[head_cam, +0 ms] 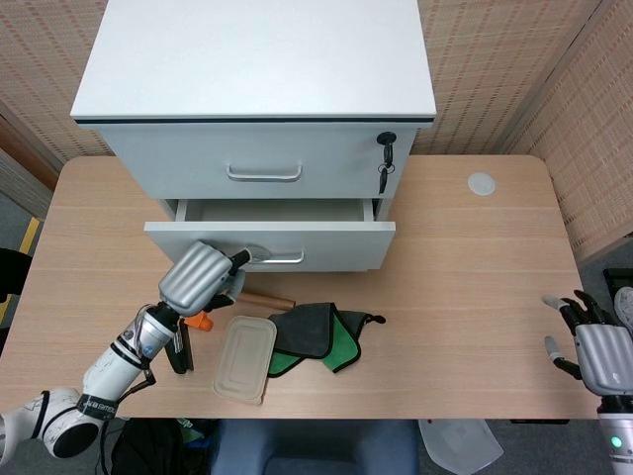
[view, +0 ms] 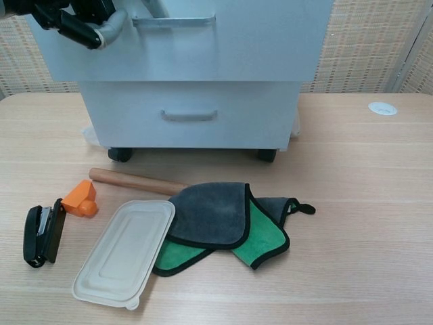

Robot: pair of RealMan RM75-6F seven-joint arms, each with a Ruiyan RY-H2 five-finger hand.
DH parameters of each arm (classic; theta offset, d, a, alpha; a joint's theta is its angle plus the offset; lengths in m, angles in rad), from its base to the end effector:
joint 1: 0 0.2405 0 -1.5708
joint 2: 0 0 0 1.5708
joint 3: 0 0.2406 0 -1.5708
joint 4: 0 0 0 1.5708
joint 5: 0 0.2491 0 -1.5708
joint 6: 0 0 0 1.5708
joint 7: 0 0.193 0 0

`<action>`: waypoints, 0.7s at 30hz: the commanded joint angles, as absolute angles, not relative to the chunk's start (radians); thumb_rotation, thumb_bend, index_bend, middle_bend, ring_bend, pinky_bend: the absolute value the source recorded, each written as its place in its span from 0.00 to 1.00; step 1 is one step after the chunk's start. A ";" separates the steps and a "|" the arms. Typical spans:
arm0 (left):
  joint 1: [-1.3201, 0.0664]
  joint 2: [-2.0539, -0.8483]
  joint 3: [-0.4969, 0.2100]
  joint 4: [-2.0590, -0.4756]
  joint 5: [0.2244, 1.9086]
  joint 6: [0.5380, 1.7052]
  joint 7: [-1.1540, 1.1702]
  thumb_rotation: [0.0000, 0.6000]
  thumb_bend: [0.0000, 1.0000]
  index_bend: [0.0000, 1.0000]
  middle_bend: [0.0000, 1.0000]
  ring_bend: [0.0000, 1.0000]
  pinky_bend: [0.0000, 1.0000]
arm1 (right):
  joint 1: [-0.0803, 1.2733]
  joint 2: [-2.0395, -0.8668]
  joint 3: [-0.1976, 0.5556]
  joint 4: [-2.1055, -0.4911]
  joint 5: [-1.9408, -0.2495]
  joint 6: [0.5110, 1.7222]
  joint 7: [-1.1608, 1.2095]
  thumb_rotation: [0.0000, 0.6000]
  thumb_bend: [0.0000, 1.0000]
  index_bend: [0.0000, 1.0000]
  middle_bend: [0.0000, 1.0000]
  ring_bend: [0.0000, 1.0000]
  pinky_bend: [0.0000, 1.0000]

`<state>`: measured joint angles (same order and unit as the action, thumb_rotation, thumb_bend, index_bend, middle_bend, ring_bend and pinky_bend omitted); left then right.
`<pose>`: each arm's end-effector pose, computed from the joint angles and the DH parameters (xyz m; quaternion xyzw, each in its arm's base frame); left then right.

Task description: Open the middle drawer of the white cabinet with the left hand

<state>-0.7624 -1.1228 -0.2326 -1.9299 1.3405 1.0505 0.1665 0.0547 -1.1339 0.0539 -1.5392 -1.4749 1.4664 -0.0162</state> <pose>-0.0288 0.3541 0.0465 -0.7470 -0.2943 -0.4950 0.3323 -0.3397 -0.2242 0.1201 0.5941 -0.3844 0.3507 0.6134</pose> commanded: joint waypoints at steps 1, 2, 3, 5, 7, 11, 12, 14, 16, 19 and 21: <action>-0.754 -1.117 -0.224 -1.945 1.351 1.061 0.173 1.00 0.71 0.29 0.93 0.93 0.99 | 0.054 -1.133 0.053 -1.541 -1.476 1.467 -0.018 1.00 0.34 0.24 0.27 0.23 0.28; -0.750 -1.116 -0.222 -1.951 1.356 1.067 0.177 1.00 0.71 0.29 0.93 0.93 0.99 | 0.053 -1.132 0.053 -1.542 -1.477 1.469 -0.019 1.00 0.34 0.24 0.27 0.23 0.28; -0.747 -1.115 -0.220 -1.955 1.359 1.072 0.180 1.00 0.71 0.29 0.93 0.93 0.99 | 0.052 -1.131 0.052 -1.543 -1.478 1.470 -0.019 1.00 0.34 0.24 0.27 0.23 0.28; -0.739 -1.112 -0.215 -1.966 1.367 1.084 0.185 1.00 0.71 0.29 0.93 0.93 0.99 | 0.051 -1.130 0.051 -1.545 -1.480 1.471 -0.019 1.00 0.34 0.24 0.27 0.23 0.28; -0.732 -1.110 -0.212 -1.976 1.372 1.093 0.192 1.00 0.71 0.29 0.93 0.93 0.99 | 0.051 -1.129 0.051 -1.546 -1.480 1.471 -0.020 1.00 0.34 0.24 0.27 0.23 0.28; -0.718 -1.106 -0.201 -1.997 1.377 1.109 0.212 1.00 0.71 0.29 0.93 0.93 0.99 | 0.050 -1.127 0.052 -1.548 -1.479 1.472 -0.020 1.00 0.34 0.23 0.27 0.23 0.29; -0.716 -1.106 -0.199 -2.001 1.377 1.109 0.216 1.00 0.71 0.29 0.93 0.93 0.99 | 0.051 -1.127 0.052 -1.547 -1.480 1.471 -0.019 1.00 0.34 0.23 0.27 0.23 0.29; -0.712 -1.104 -0.192 -2.010 1.377 1.109 0.228 1.00 0.71 0.29 0.93 0.93 0.99 | 0.051 -1.127 0.052 -1.547 -1.481 1.470 -0.019 1.00 0.34 0.23 0.27 0.23 0.29; -0.708 -1.103 -0.187 -2.018 1.375 1.109 0.239 1.00 0.71 0.29 0.93 0.93 0.99 | 0.051 -1.127 0.051 -1.546 -1.481 1.470 -0.018 1.00 0.34 0.24 0.27 0.23 0.29; -0.699 -1.102 -0.180 -2.034 1.377 1.118 0.255 1.00 0.71 0.29 0.93 0.93 0.99 | 0.051 -1.127 0.051 -1.545 -1.481 1.468 -0.018 1.00 0.34 0.24 0.26 0.23 0.28; -0.694 -1.101 -0.176 -2.044 1.380 1.122 0.263 1.00 0.71 0.29 0.93 0.93 0.99 | 0.051 -1.127 0.050 -1.545 -1.480 1.467 -0.018 1.00 0.34 0.24 0.26 0.23 0.28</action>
